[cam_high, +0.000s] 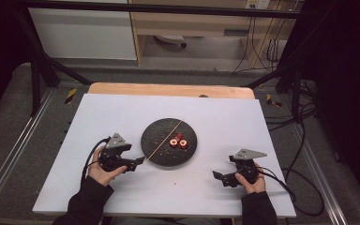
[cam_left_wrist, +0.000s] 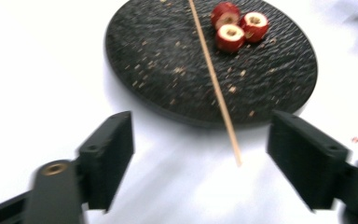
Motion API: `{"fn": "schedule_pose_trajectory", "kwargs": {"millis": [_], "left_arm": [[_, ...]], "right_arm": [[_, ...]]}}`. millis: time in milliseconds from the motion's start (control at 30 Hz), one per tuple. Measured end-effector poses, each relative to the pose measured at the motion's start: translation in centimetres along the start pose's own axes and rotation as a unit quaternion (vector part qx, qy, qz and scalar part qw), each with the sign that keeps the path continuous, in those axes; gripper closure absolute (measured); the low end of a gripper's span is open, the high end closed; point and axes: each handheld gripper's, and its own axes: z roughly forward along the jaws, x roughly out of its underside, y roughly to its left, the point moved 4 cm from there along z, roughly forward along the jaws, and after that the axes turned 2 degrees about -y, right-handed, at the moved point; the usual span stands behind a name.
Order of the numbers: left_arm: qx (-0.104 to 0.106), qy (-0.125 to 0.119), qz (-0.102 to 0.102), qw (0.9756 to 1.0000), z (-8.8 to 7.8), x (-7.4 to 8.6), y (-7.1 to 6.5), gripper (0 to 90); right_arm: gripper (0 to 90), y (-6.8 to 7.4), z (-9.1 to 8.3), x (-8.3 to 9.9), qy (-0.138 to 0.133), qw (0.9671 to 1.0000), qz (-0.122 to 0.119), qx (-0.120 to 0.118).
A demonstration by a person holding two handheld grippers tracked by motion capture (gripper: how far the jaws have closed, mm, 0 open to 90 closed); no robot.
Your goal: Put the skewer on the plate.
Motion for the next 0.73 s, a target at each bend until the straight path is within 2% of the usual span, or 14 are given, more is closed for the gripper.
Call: {"fn": "schedule_pose_trajectory", "kwargs": {"millis": [100,267,433,567,733], "left_arm": [[-0.008,0.003,-0.002,1.0,-0.9,1.2,0.6,11.9],[-0.015,-0.003,-0.009,0.9998,-2.2,3.1,1.5,6.7],[-0.019,-0.007,-0.017,0.9996,-3.0,4.5,2.0,5.5],[-0.021,-0.002,-0.011,0.9997,-3.2,5.3,2.3,5.5],[-0.019,-0.003,-0.008,0.9998,-3.2,5.5,2.2,5.5]], "right_arm": [[1.0,0.0,0.0,0.0,0.0,1.0,0.001,-0.001],[0.9,0.0,0.1,0.0,0.001,1.0,0.002,-0.001],[0.9,0.0,0.2,0.1,0.004,1.0,0.001,-0.001],[0.8,0.1,0.2,0.1,0.006,1.0,0.002,-0.003],[0.8,0.1,0.2,0.1,0.007,1.0,0.003,-0.006]]}}
